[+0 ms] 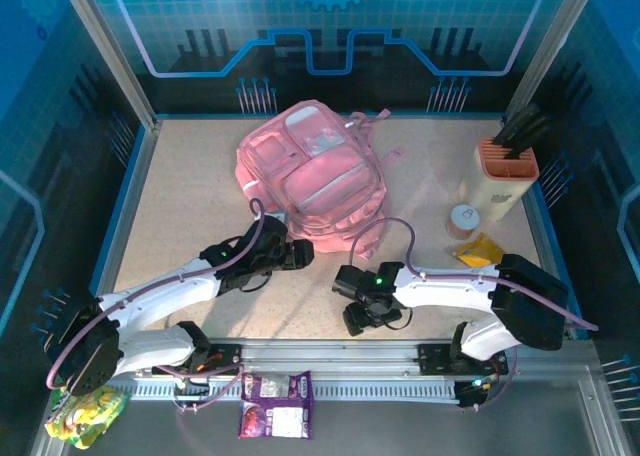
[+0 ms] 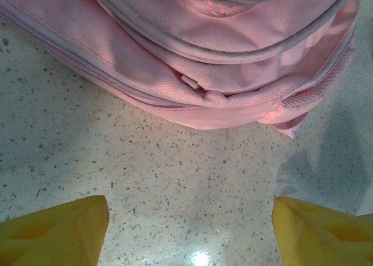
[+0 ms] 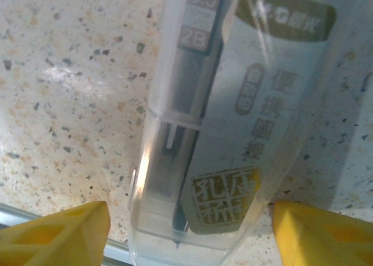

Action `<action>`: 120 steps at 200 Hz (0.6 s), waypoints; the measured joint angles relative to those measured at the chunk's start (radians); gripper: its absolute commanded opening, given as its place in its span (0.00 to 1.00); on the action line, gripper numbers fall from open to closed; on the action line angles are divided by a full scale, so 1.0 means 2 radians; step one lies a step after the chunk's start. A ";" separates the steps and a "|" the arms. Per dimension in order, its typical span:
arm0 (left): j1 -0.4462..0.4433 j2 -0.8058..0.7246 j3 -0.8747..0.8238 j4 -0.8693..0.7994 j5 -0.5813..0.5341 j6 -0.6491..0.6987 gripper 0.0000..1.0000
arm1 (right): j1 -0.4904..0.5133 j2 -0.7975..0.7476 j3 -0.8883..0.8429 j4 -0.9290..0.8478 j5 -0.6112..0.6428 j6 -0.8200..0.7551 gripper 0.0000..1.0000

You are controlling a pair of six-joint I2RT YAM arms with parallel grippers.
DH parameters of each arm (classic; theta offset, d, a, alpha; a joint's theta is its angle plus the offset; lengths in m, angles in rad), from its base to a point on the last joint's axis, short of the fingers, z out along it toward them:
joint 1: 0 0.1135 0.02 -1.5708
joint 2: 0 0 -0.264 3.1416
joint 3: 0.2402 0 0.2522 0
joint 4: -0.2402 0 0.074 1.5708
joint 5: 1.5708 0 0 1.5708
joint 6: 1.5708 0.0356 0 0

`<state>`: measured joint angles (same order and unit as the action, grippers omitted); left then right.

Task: Pack the student bag
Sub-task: Pick up the loose stationery from the bottom-center of the table.

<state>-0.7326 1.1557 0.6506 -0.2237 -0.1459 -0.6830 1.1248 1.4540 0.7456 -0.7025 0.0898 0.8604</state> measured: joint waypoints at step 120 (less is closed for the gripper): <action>0.000 0.021 0.002 -0.002 0.000 0.000 0.78 | -0.007 -0.002 -0.006 0.007 0.008 0.007 0.52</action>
<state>-0.7326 1.1984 0.6537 -0.2276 -0.1452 -0.6827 1.1110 1.4490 0.7330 -0.6880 0.1062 0.8745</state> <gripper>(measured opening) 0.779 0.527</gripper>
